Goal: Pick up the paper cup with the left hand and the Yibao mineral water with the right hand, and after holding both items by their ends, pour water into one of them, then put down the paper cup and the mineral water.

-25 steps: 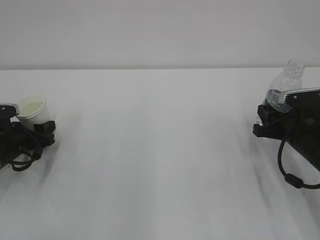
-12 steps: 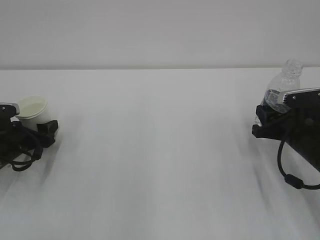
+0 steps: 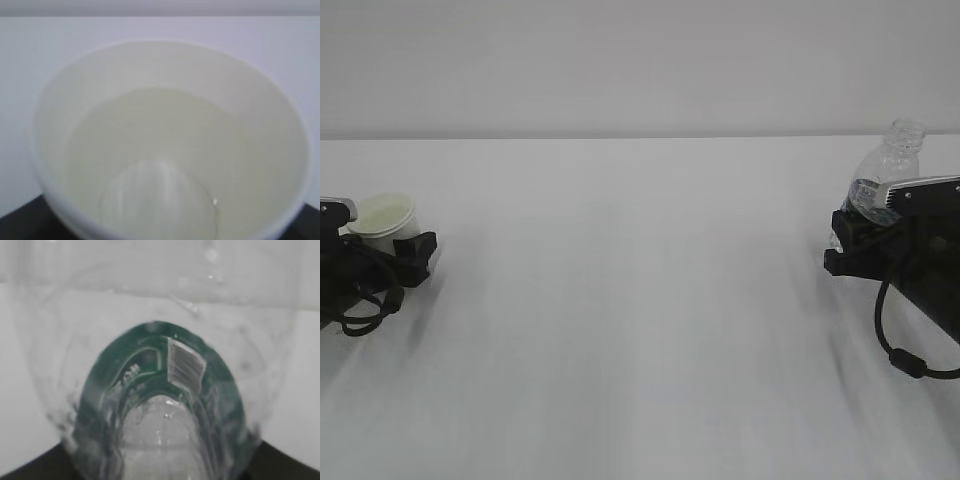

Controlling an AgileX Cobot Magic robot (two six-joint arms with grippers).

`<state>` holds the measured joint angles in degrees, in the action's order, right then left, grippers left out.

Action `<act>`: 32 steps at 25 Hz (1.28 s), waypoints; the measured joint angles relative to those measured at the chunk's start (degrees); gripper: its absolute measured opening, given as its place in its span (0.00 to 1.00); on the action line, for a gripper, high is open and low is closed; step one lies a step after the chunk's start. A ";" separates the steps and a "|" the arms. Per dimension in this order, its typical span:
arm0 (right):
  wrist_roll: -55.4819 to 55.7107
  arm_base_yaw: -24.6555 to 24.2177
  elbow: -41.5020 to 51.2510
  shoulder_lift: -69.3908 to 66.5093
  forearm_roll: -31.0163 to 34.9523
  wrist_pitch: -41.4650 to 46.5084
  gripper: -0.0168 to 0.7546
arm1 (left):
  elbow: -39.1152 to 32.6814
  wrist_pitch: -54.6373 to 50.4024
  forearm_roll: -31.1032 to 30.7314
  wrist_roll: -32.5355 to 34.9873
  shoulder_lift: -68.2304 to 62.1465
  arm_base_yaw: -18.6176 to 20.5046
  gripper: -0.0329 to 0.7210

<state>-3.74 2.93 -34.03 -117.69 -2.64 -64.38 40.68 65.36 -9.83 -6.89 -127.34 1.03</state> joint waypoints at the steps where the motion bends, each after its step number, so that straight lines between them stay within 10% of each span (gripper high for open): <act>1: 0.00 0.00 0.00 0.00 0.00 0.00 0.49 | 0.00 0.00 0.00 0.00 0.29 0.00 0.82; 32: 0.00 0.00 0.00 0.00 -0.26 0.00 0.49 | -12.61 0.09 0.10 -0.20 11.80 0.00 0.82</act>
<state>-3.74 2.93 -34.03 -117.69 -2.90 -64.38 28.07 65.45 -9.73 -7.09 -115.54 1.03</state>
